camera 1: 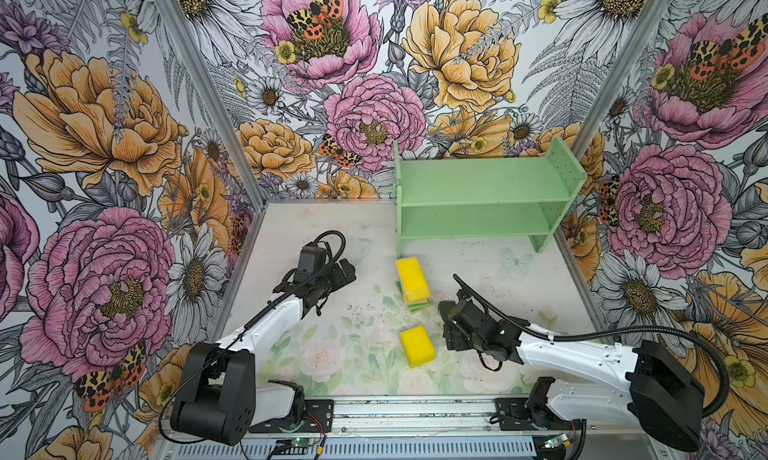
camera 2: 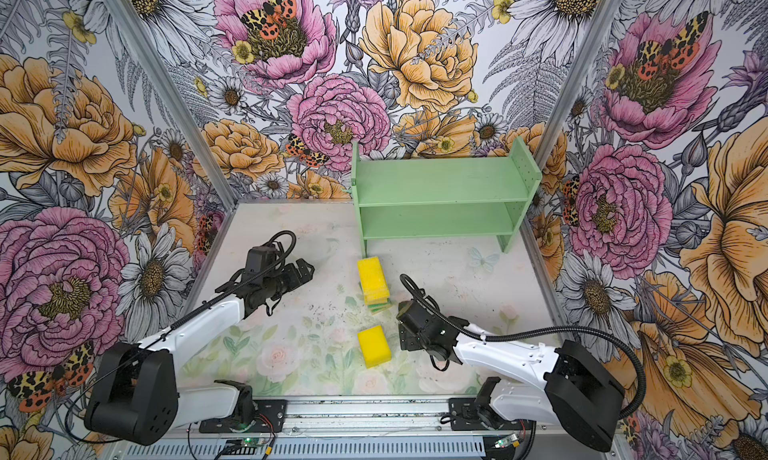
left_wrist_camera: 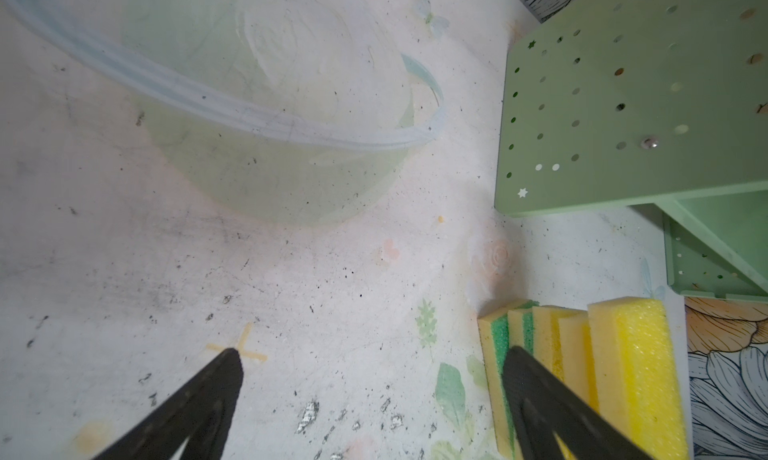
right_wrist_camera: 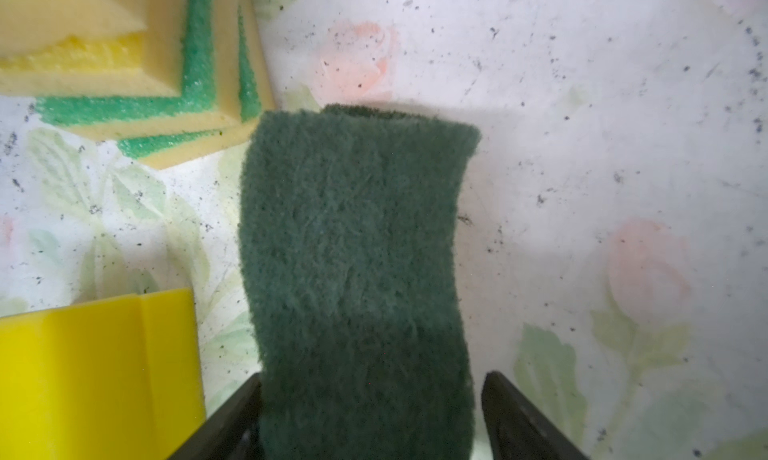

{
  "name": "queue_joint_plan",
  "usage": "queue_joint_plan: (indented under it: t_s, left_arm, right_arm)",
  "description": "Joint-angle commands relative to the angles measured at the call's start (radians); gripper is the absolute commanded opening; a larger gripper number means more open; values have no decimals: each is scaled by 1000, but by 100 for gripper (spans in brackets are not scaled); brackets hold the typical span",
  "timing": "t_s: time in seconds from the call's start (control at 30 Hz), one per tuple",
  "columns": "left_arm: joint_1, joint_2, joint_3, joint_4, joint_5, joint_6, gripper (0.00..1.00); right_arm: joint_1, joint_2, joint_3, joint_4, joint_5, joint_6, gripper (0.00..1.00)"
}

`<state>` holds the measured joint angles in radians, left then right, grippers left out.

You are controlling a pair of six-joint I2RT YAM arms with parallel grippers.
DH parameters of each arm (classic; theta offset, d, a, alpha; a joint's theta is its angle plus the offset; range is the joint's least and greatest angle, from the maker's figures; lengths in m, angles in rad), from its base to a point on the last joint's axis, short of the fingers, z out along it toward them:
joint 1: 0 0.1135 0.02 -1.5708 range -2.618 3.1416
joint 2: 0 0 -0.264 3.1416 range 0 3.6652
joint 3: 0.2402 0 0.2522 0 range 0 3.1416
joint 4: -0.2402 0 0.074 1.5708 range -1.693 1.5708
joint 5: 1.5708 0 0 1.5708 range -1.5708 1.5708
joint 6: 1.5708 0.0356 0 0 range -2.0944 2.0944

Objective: Place and organize the cleaning sponges onto the shelf
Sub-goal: 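Close the right gripper on the dark green scouring pad and lift it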

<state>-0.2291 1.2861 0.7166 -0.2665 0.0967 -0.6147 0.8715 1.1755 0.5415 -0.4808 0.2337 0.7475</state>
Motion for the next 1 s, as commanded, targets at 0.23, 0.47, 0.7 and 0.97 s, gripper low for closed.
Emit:
queue_joint_plan:
  t_s: [0.23,0.47,0.7,0.97]
  left_arm:
    - [-21,14,27,-2,-22,1,99]
    - [-29,27,32,-2,-28,1,99]
    - [-36,28,29,-1,-29,1,99]
    - [-37,25,27,-2,-32,2,99]
  right_arm:
    - [4,-104,-82,78,32,11,77]
    - [5,-104,-106,119,13,1,69]
    - [9,-136,-130,119,17,-2,65]
    - [9,-248,-165,119,40,-11,58]
